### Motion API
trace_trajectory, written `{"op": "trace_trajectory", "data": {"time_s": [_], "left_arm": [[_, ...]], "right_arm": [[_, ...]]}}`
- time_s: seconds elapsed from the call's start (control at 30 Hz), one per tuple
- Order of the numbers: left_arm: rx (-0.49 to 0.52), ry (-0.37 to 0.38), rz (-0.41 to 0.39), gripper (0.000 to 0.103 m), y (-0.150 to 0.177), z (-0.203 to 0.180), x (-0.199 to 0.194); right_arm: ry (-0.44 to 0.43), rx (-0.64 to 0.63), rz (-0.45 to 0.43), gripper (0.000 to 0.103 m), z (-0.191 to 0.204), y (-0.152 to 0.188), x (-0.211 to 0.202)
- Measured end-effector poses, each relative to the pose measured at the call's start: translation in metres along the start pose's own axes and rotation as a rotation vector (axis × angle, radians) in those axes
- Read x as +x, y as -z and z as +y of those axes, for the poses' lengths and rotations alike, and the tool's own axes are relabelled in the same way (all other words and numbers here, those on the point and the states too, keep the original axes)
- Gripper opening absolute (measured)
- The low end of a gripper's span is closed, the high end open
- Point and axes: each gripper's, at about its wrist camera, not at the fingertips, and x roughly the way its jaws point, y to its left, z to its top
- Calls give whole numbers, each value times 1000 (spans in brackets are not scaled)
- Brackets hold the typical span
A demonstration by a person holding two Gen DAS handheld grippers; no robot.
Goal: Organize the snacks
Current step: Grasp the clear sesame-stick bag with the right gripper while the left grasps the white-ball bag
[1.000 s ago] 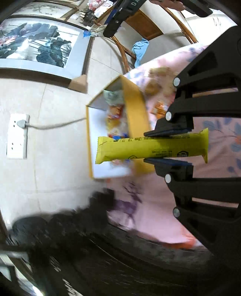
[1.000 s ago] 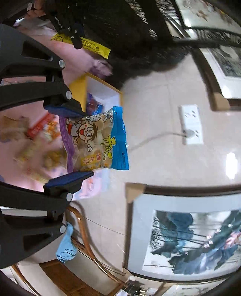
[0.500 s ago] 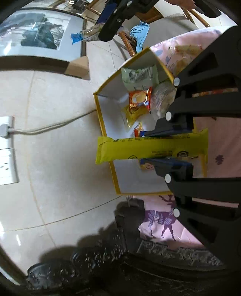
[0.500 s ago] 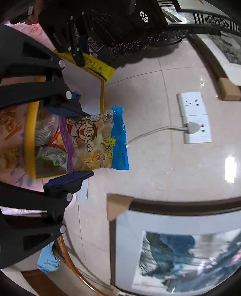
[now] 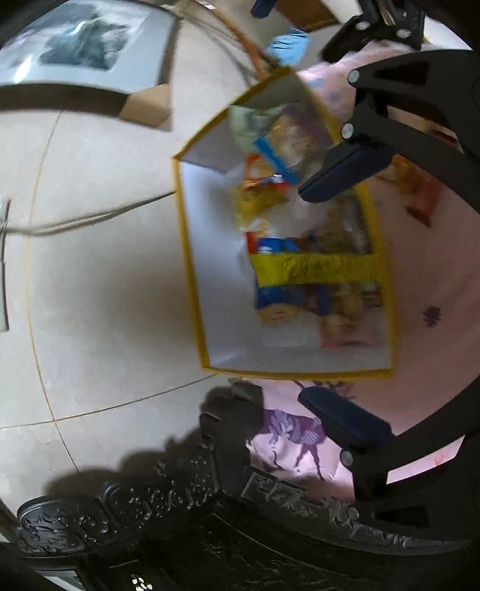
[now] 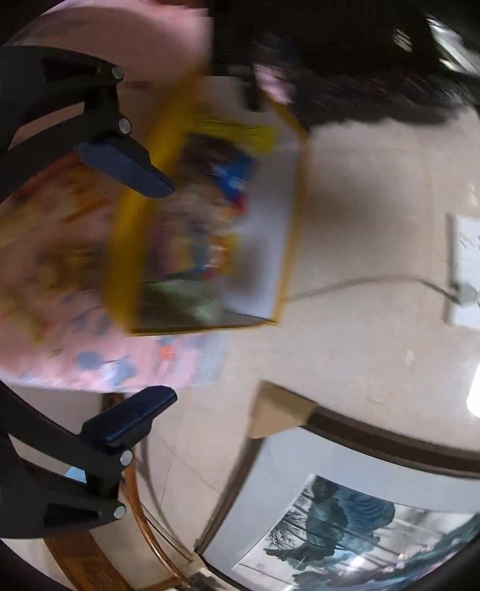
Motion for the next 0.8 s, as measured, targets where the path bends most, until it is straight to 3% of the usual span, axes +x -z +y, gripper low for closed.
{"op": "trace_trajectory", "data": {"time_s": [0.1,0.27,0.33,0.4,0.47,0.5,0.53,0.6,0.67,0.8], "left_arm": [[49,-51,27,101,26,-4,-5],[109,-74,171,101,82,-21,-6],[106,-27,214,101,105,-30,-11],[118,69,275,101,132,-42,-13],[150,94,315,101,156,-54,-16],[164,98,331,101,164,-59,-16],[177,102,352,101,172,-64,-16],[198,113,398,101,186,-73,-14],[204,116,413,101,190,-80,-15],[191,188,345,101,181,-100,-31]], "right_arm": [[-83,-66,90,102,9,49,-12],[-232,-166,241,102,33,111,8],[-243,-179,261,102,40,122,21],[-262,-176,267,102,42,126,34],[-247,-170,292,86,43,129,47],[-228,-185,328,74,47,133,56],[-226,-164,297,56,46,133,53],[-250,-146,314,31,54,135,45],[-194,-140,338,29,61,140,31],[-241,89,320,29,39,146,-20]]}}
